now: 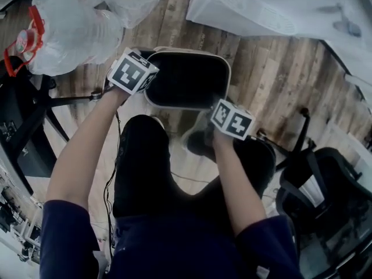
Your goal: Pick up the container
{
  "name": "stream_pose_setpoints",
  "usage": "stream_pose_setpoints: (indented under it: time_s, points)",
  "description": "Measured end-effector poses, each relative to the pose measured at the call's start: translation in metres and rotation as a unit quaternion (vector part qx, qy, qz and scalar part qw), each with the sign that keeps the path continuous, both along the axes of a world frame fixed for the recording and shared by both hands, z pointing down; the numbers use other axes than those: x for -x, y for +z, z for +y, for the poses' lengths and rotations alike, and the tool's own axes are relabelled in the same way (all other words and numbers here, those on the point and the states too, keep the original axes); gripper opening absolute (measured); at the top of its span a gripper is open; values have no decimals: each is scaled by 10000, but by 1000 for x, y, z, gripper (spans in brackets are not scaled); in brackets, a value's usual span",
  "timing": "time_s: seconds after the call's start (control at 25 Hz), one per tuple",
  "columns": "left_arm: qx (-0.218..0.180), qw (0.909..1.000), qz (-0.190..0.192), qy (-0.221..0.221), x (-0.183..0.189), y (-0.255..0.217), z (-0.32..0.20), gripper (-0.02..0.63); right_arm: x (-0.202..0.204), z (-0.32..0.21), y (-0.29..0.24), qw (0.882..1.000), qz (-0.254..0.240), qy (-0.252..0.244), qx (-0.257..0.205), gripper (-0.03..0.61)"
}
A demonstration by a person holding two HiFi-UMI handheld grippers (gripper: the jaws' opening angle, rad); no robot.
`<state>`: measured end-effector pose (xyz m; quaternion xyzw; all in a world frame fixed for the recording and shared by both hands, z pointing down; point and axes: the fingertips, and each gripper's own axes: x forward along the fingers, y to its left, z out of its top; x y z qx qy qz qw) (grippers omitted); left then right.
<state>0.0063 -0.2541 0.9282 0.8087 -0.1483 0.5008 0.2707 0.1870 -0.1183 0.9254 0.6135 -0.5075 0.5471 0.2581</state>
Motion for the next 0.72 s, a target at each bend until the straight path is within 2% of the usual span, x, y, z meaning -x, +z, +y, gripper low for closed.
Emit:
stream_pose_setpoints:
  time_s: [0.32,0.72]
  points:
    - [-188,9990,117,-379,19,-177,2,97,12,-3,-171,9997,15,-1,-244,91]
    - [-499,9932,357,-986,60,-374,24,95,42,4,-362,9980,13,-298,-554,89]
